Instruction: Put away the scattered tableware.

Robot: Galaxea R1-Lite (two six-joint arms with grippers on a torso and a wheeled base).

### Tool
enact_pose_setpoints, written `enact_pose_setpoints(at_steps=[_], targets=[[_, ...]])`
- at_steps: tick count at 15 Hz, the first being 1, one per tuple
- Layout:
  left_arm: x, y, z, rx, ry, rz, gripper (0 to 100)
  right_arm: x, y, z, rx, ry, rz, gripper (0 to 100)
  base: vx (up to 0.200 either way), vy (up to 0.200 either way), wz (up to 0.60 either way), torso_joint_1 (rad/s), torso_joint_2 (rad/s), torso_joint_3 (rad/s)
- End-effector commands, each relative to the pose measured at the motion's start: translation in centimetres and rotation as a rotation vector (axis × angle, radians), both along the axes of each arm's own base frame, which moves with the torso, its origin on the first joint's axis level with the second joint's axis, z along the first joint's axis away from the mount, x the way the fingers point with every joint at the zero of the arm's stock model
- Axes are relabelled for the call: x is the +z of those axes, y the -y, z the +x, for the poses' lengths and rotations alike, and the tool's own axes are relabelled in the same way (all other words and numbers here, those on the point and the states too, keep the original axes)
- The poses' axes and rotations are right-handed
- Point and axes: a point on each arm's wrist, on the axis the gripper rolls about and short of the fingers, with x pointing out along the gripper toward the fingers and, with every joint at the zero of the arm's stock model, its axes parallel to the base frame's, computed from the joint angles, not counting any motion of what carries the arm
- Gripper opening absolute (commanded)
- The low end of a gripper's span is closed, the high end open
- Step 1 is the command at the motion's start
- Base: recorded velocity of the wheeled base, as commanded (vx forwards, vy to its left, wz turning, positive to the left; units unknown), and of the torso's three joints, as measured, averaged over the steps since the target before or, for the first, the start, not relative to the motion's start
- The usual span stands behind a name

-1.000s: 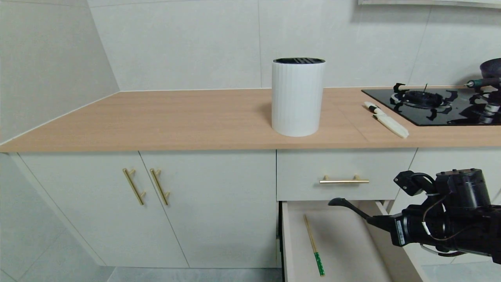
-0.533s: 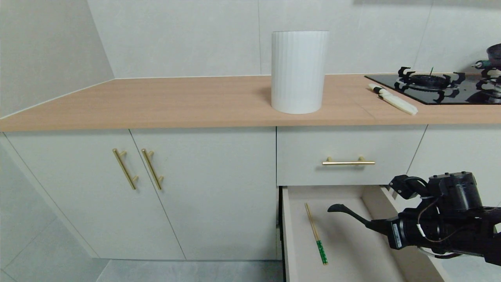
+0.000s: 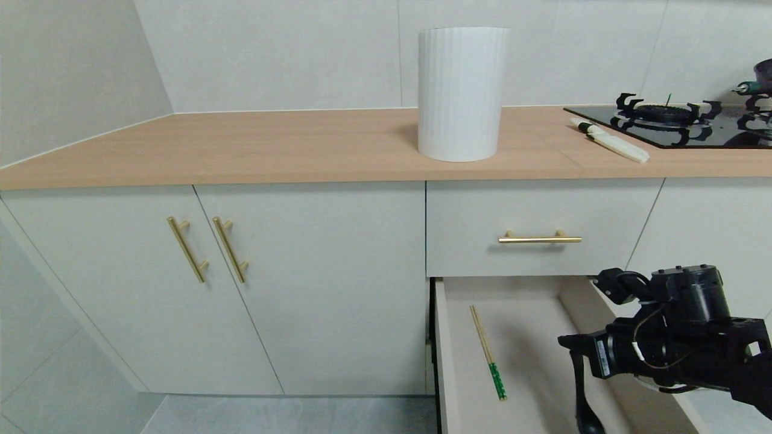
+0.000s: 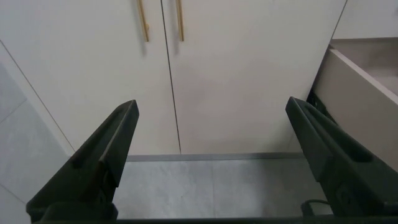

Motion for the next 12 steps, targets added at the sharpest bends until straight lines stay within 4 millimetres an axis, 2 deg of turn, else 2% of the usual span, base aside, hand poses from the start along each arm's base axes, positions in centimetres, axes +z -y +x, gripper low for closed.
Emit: enact_pose_setpoints(at_steps=[1, 4, 6, 12], targets=[[0.0, 0.0, 0.0, 0.0, 0.0, 0.0, 100, -1.9, -0.4, 1.8, -0.072, -0.043, -0.004, 0, 0.0, 0.0, 0.0, 0.0, 0.0, 0.0], [0.0, 0.0, 0.0, 0.0, 0.0, 0.0, 100, -4.8, -1.3, 3.8, -0.175, -0.098, -0.018, 0, 0.0, 0.0, 0.0, 0.0, 0.0, 0.0], [0.0, 0.0, 0.0, 0.0, 0.0, 0.0, 100, -6.1, -1.4, 4.2, -0.192, -0.073, -0.028, 0, 0.0, 0.0, 0.0, 0.0, 0.0, 0.0], [0.0, 0.0, 0.0, 0.0, 0.0, 0.0, 100, -7.1, -1.4, 4.5, -0.212, -0.083, -0.044, 0, 0.0, 0.0, 0.0, 0.0, 0.0, 0.0]])
